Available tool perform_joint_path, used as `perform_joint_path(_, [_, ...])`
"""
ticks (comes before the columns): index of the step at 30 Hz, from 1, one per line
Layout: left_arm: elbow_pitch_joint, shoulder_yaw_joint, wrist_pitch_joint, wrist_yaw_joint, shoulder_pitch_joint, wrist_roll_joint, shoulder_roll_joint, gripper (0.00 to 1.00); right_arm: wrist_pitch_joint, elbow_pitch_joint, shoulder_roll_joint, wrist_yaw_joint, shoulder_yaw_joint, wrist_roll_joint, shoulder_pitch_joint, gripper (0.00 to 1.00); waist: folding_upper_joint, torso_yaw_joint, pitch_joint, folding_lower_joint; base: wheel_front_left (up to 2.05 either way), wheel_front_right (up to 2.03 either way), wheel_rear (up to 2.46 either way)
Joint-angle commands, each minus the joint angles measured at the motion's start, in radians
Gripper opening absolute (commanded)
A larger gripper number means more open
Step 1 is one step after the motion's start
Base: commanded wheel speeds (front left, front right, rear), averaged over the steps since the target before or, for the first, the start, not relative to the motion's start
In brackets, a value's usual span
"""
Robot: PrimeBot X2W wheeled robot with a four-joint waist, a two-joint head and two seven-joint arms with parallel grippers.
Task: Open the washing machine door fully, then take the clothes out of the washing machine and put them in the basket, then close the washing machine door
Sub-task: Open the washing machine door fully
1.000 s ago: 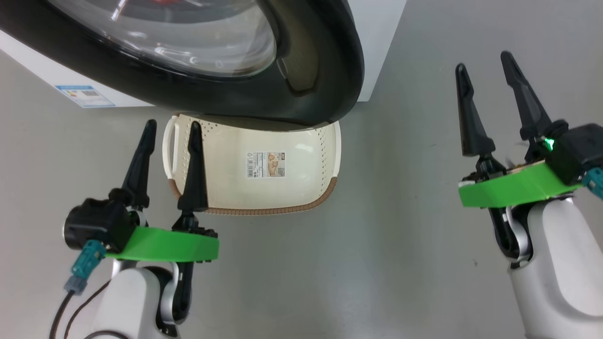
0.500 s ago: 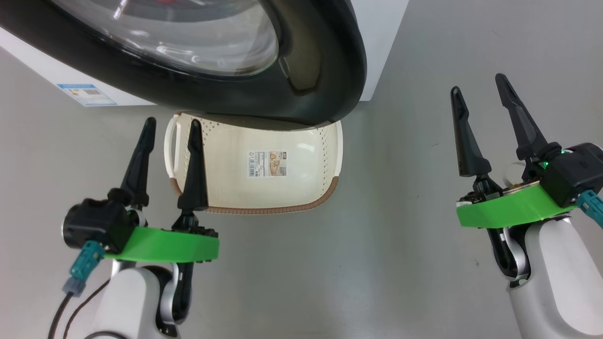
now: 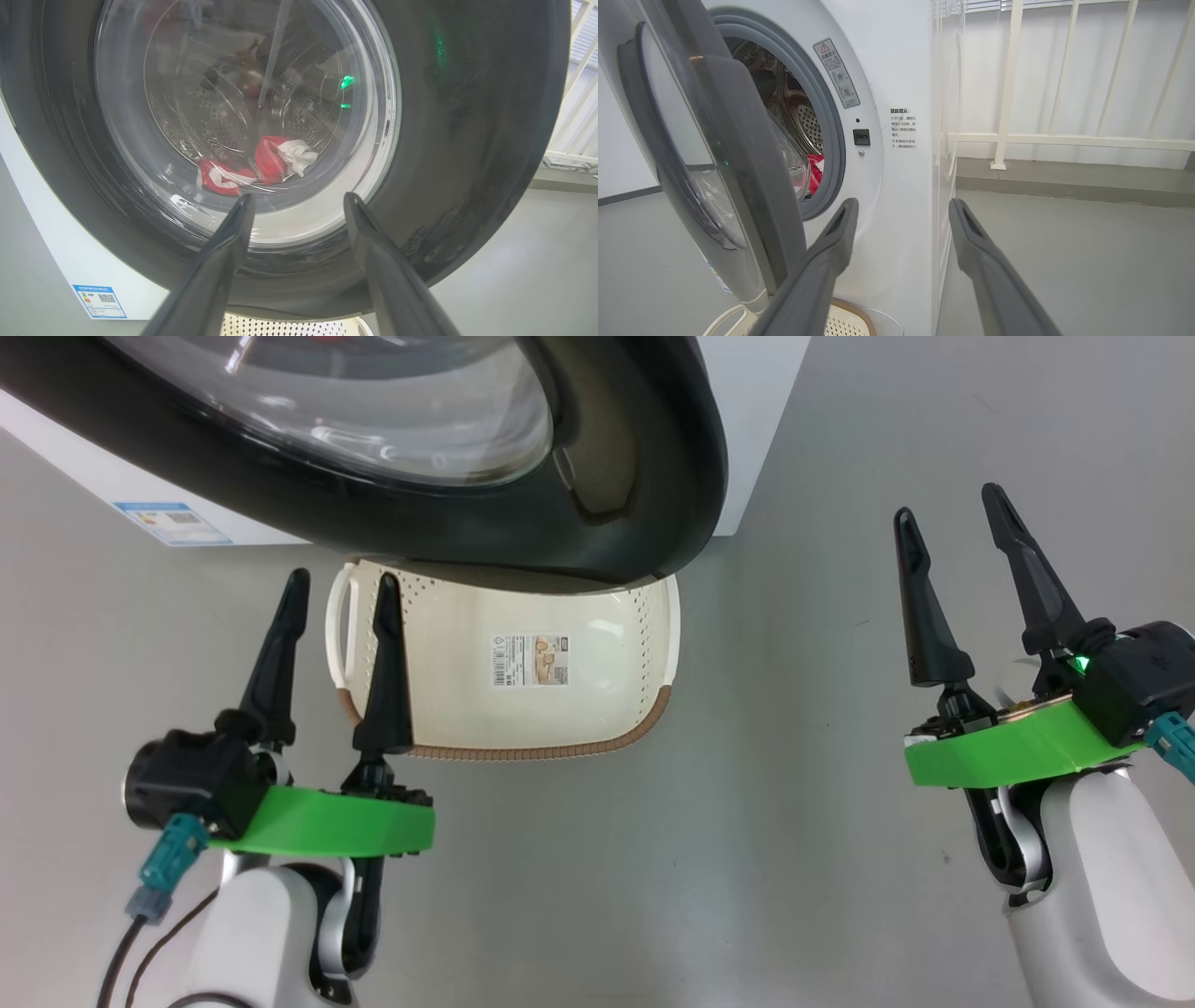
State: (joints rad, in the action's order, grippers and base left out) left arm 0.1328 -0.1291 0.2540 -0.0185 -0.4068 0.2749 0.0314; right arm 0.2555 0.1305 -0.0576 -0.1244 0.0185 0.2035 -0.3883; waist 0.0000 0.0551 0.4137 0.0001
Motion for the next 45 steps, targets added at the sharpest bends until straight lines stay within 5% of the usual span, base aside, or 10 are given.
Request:
perform_joint_path(1, [-0.023,0.03,0.008,-0.002,0.018,-0.005,0.019,1.0,0.006,-0.023,0.007,-0.006,0.024,0.012,0.021,1.0,0.0,0.001,0.001,-0.0001,0.0,0.0,0.0])
perform_joint_path(3, [-0.023,0.028,0.008,-0.002,0.017,-0.005,0.019,1.0,0.006,-0.019,0.007,-0.006,0.028,0.018,0.018,0.95,0.0,0.003,0.002,-0.0001,0.0,0.0,0.0])
perform_joint_path(4, [-0.022,0.027,0.008,-0.002,0.016,-0.005,0.019,1.0,0.006,-0.016,0.007,-0.006,0.03,0.024,0.015,0.49,0.0,0.004,0.002,-0.0001,0.0,0.0,0.0])
perform_joint_path(5, [-0.021,0.027,0.008,-0.003,0.016,-0.005,0.019,1.0,0.006,-0.011,0.007,-0.006,0.037,0.037,0.012,0.16,0.0,0.006,0.002,-0.0001,0.0,0.0,0.0])
perform_joint_path(6, [-0.02,0.026,0.008,-0.003,0.015,-0.004,0.019,1.0,0.006,-0.005,0.007,-0.006,0.041,0.053,0.007,0.0,0.0,0.007,0.002,-0.0001,0.0,0.0,0.0])
perform_joint_path(9, [-0.018,0.022,0.008,-0.004,0.015,-0.001,0.019,1.0,0.006,0.016,0.007,-0.006,0.053,0.139,-0.014,0.0,0.0,0.012,0.001,-0.0001,0.0,0.0,0.0])
perform_joint_path(17, [-0.016,0.013,0.008,-0.008,0.018,0.004,0.019,1.0,-0.013,0.089,0.007,-0.006,0.123,0.607,-0.105,0.0,0.0,0.025,0.0,-0.0001,0.0,0.0,0.0])
perform_joint_path(28, [-0.012,-0.007,0.008,-0.009,0.013,0.006,0.019,1.0,-0.361,0.146,-0.031,-0.006,0.084,1.256,-0.337,0.0,0.0,0.058,0.022,-0.0001,0.0,0.0,0.0])
perform_joint_path(38, [-0.003,-0.015,0.008,-0.005,0.013,0.005,0.019,1.0,-0.769,0.308,-0.039,-0.006,0.078,1.574,-0.512,0.0,0.0,0.082,0.042,-0.0001,0.0,0.0,0.0])
perform_joint_path(45, [-0.007,-0.007,0.008,-0.009,0.013,0.01,0.019,1.0,-0.934,0.374,-0.061,-0.006,0.116,1.622,-0.582,0.0,0.0,0.097,0.048,-0.0001,0.0,0.0,0.0])
